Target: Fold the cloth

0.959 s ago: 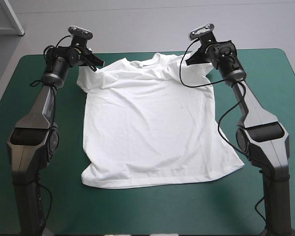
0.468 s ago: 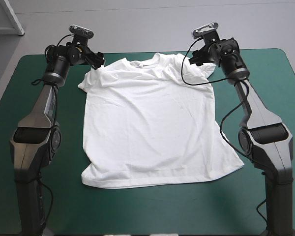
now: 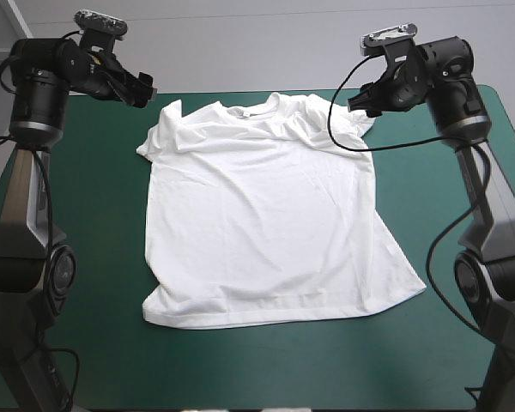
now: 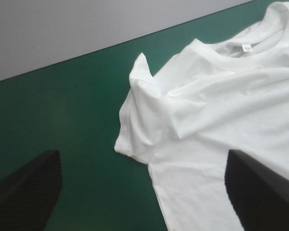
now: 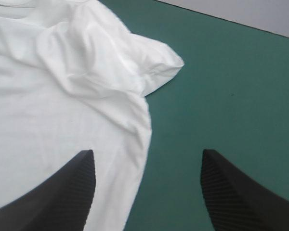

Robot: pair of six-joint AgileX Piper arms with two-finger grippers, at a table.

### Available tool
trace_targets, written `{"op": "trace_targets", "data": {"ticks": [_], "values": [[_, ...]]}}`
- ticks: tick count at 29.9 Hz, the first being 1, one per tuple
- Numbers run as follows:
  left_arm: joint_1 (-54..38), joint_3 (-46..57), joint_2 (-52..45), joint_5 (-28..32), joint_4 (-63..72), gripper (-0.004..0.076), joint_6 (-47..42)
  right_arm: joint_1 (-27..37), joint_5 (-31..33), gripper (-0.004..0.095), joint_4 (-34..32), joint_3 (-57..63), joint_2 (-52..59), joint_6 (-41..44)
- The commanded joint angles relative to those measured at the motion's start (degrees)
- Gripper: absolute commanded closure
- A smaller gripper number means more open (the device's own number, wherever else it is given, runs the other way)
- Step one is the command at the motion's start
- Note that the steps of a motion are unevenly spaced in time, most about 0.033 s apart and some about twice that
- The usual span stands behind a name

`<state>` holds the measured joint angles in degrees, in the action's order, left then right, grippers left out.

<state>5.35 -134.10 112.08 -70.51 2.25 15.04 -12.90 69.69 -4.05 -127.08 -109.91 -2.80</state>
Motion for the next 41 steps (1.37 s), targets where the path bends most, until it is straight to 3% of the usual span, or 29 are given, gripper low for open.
{"op": "trace_targets", "data": {"ticks": [1,5,11,20,24,31,35,41], "values": [[0.06,1.95,-7.02,-3.3,1.39,0.0055,-3.77,0.11,-1.95,0.033,4.65,5.0,9.2,0.02],[0.06,12.17,-13.36,-3.3,4.39,0.0055,-4.26,-0.02,-2.05,0.033,6.8,19.62,18.08,-1.96],[0.06,35.66,-24.86,-3.21,4.26,0.0055,-4.23,-0.02,-2.05,0.0332,4.72,40.62,29.56,-2.57],[0.06,65.09,-36.32,-2.67,7.62,0.0055,-4.23,-0.02,-2.05,0.0332,9.23,55.38,39.08,-2.32],[1.29,75.77,-39.25,1.29,9.0,0.0055,-4.09,-0.02,-2.2,0.0332,10.33,59.19,39.76,-4.05],[9.19,84.9,-39.72,10.99,11.22,0.0055,-4.54,-0.02,-4.38,0.0332,10.43,62.17,39.76,-4.04],[14.5,87.53,-38.86,16.7,7.87,0.006,-9.43,-0.02,-4.38,0.0332,10.43,62.17,39.76,-4.04],[17.81,89.6,-34.47,18.32,6.14,0.0134,-11.84,-0.02,-3.31,0.0332,10.43,62.17,39.76,-4.04]]}}
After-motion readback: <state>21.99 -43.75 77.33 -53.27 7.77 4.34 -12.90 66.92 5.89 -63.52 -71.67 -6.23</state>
